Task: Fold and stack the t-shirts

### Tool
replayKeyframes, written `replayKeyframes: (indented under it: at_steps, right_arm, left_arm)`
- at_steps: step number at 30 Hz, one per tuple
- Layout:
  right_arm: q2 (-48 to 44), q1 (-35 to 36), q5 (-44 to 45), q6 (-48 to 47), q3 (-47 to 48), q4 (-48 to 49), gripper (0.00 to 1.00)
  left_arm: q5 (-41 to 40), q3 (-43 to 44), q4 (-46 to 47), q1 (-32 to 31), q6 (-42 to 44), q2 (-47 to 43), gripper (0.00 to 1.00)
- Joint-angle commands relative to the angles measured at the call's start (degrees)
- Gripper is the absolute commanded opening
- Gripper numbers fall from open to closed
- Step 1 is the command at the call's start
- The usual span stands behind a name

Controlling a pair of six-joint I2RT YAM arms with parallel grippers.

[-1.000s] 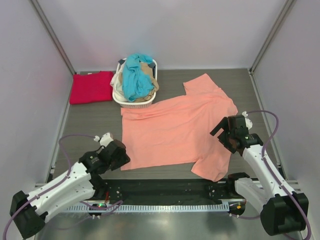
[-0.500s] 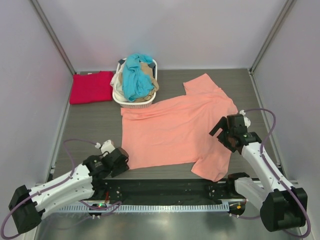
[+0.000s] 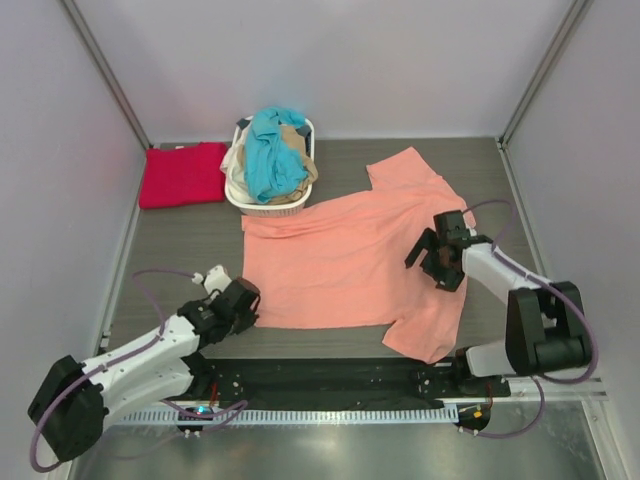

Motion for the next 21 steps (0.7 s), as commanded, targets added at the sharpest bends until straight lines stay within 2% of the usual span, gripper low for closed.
replayKeyframes:
  at_steps: [1,6,10,11,13,16,19,21]
  right_arm:
    - [6.13,0.27,1.67,-1.84,6.33,4.56,0.98]
    - [20.17,0.01,4.13,-2.98,18.19,4.91,0.99]
    - [31.24,-0.78,3.17,-6.66,31.36,4.83,0.98]
    - [33.11,-0.96,2.56,-7.89,37.83,4.83,0.98]
    - [36.63,-1.57,-0.86,-11.13,44.02,2.38,0.97]
    - [33.59,-1.75,-1.49,-13.17,47.74,2.28,0.97]
    - [23.84,-1.66,1.56,-12.74,43.36,1.06,0.97]
    - [14.88,-1.75,3.6,-11.25,36.43,0.08,0.97]
  left_arm:
    - [1.17,-0.39,4.05,10.68,9.69,1.24,0.0]
    - [9.95,3.21,8.29,23.53,18.66,5.98,0.0]
    - [12.87,7.52,14.16,28.92,22.09,12.13,0.0]
    - [13.66,8.65,15.23,29.97,22.8,15.97,0.0]
    - [17.42,12.08,17.08,32.35,24.12,19.94,0.0]
    - [20.07,14.2,19.18,32.53,24.39,23.57,0.0]
    - [20.52,13.51,19.63,32.61,24.74,22.52,0.0]
    - [19.73,12.36,19.63,32.53,24.91,20.42,0.0]
